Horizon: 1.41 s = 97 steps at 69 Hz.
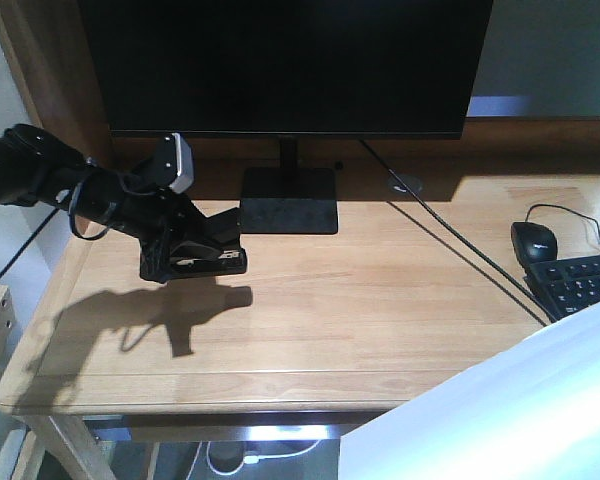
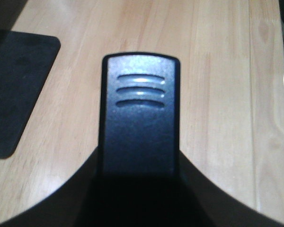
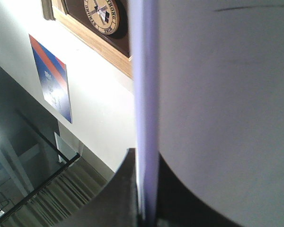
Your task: Grab stapler and paper to desk for stapling
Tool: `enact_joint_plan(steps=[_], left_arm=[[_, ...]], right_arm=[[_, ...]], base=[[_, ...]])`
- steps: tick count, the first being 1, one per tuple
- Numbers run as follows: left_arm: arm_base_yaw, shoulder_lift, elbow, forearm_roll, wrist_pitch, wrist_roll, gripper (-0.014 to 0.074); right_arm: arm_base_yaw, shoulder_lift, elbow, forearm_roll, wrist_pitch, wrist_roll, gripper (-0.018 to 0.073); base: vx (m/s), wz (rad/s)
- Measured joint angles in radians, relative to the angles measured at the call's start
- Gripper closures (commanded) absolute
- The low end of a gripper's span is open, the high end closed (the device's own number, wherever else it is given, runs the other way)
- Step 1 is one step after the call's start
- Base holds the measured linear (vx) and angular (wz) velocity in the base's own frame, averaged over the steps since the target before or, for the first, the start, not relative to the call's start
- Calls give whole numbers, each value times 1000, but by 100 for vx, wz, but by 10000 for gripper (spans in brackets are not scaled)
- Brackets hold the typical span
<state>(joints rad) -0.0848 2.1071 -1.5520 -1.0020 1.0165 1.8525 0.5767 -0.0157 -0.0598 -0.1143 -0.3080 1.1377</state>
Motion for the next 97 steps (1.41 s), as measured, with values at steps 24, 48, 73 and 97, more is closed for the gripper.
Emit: enact_joint_plan(steps=[24,48,73,97], left_arm=[[0,112,-28,-20,-31,41,592],[0,171,-29,-32,-82,95,542],[0,184,-29,-37,-79,94,264],[0,152,-32,-54,-62,39,94]], right_arm=[[0,0,0,0,0,0,562],[0,0,0,0,0,0,562],[0,0,0,0,0,0,562],[0,0,0,0,0,0,562]], base=[[0,0],[0,0],[0,0],[0,0]])
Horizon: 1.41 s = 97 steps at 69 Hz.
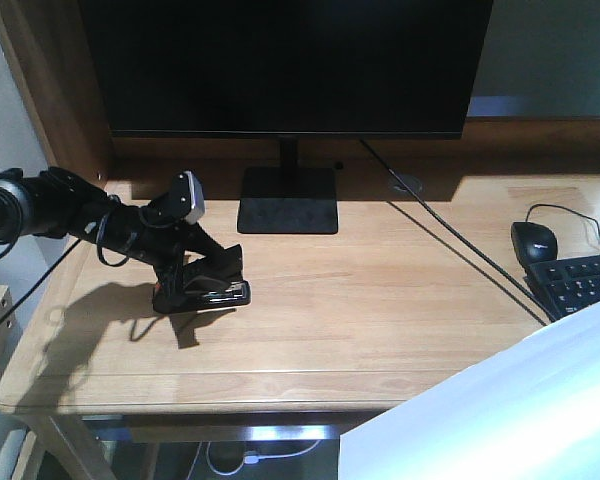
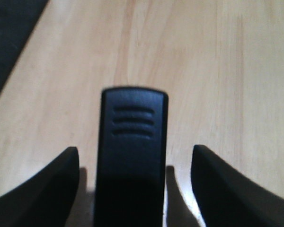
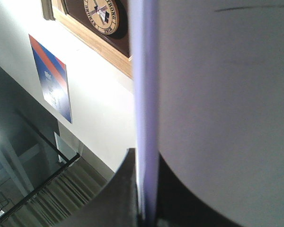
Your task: Grab stapler and paper to desk for stapling
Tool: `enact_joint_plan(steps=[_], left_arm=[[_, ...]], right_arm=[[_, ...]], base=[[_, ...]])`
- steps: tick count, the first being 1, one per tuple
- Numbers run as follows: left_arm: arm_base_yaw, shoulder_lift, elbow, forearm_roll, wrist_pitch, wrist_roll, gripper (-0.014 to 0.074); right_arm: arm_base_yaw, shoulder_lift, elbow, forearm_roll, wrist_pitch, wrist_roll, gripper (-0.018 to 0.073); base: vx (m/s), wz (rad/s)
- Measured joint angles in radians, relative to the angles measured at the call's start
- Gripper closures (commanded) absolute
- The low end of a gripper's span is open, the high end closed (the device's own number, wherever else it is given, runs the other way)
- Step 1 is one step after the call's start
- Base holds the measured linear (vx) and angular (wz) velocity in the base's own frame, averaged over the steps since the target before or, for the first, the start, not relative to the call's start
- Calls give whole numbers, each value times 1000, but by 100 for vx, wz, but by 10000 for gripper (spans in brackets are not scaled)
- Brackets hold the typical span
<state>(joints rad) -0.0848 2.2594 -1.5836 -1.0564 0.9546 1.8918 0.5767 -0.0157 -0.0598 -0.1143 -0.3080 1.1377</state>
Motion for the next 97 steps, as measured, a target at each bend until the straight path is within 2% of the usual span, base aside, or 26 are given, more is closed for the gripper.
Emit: enact_joint_plan(steps=[10,17,38,97], left_arm=[[0,-55,0,21,9,-7,123],[0,-85,0,48,24,-23,192],[0,-95,0,142,79,-56,605],[0,-95,0,148,95,-58,603]], right_arm=[[0,0,0,0,0,0,562],[0,0,0,0,0,0,562],[0,0,0,0,0,0,562],[0,0,0,0,0,0,562]], base=[[0,0],[0,0],[0,0],[0,0]])
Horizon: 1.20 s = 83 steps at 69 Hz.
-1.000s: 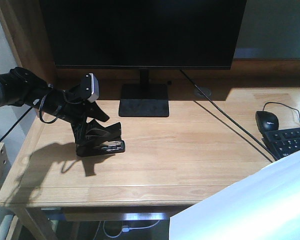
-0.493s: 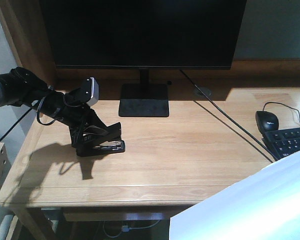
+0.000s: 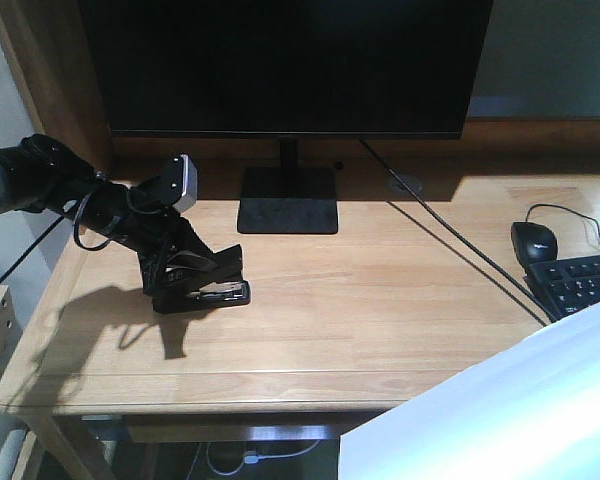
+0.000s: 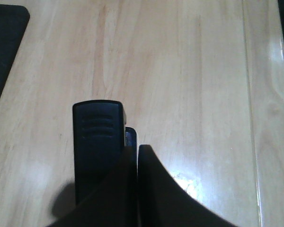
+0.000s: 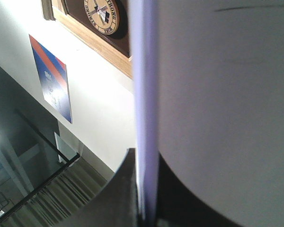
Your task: Grab stapler and paper to desk for stapling
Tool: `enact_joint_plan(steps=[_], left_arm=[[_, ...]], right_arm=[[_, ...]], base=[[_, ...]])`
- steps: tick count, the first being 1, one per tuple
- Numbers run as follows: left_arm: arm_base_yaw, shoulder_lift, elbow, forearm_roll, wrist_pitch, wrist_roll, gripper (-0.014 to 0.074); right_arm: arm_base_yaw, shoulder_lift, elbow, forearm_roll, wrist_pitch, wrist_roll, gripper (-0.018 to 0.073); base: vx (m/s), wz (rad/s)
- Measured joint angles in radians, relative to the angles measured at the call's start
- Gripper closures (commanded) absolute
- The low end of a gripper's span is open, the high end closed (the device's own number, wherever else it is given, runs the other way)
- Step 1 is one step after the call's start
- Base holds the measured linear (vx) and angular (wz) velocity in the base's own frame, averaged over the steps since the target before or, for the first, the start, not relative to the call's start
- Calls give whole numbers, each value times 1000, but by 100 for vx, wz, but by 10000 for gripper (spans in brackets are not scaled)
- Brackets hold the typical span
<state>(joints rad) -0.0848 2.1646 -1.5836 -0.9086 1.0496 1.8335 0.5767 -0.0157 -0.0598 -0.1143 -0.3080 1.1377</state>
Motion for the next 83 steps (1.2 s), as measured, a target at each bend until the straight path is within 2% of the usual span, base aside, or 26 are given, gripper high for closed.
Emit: enact_joint_plan(steps=[49,65,83], left_arm=[[0,0,0,1,0,0,603],[0,0,0,2,0,0,603],[0,0,0,2,0,0,603]], right_arm=[[0,0,0,-8,3,-22,562],[0,26,0,-124,55,-33,562],[0,250,0,-319,65,-29,562]], base=[[0,0],[0,0],[0,0]])
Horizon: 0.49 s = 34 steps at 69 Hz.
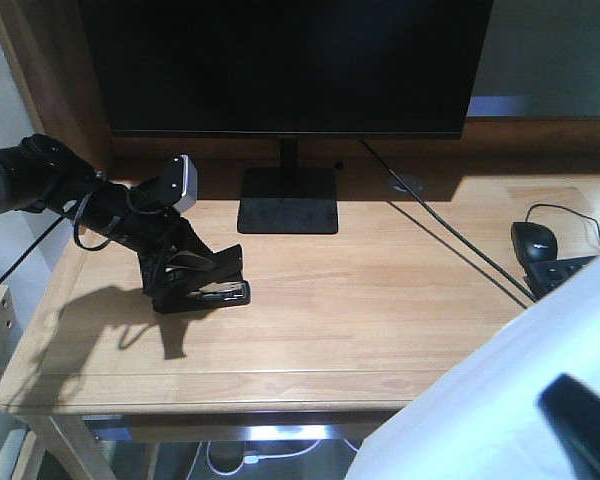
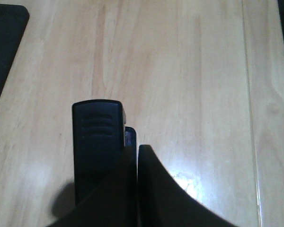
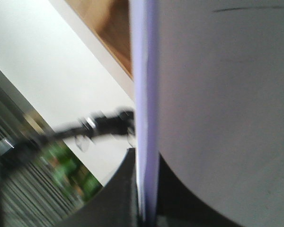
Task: Grab stapler and paper to desk for stapling
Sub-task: 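Bring the white paper sheet with the right gripper down beside the stapler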
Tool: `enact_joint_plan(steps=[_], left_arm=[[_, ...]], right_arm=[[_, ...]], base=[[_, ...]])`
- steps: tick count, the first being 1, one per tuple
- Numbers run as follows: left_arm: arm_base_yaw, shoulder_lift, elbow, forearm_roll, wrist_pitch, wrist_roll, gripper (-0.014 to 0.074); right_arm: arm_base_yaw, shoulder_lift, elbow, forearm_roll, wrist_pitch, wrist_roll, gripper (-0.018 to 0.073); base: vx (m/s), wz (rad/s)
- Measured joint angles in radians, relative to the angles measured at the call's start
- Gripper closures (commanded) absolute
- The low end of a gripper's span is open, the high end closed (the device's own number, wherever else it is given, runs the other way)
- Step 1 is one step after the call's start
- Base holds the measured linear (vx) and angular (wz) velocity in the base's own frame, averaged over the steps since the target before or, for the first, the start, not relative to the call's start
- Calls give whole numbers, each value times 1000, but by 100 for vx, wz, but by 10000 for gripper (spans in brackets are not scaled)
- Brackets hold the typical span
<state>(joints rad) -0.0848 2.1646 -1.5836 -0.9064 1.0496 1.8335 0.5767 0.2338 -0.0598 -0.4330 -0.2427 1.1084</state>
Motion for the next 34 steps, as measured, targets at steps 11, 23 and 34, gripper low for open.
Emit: enact_joint_plan(steps=[11,23,34], left_arm=[[0,0,0,0,0,0,603],[0,0,0,0,0,0,603],[0,0,0,0,0,0,603]], right_arm=[[0,207,-9,-162,-112,38,562],[0,452,-124,-443,-229,130,562],[0,655,-265,-683,-291,235,562]], base=[[0,0],[0,0],[0,0]])
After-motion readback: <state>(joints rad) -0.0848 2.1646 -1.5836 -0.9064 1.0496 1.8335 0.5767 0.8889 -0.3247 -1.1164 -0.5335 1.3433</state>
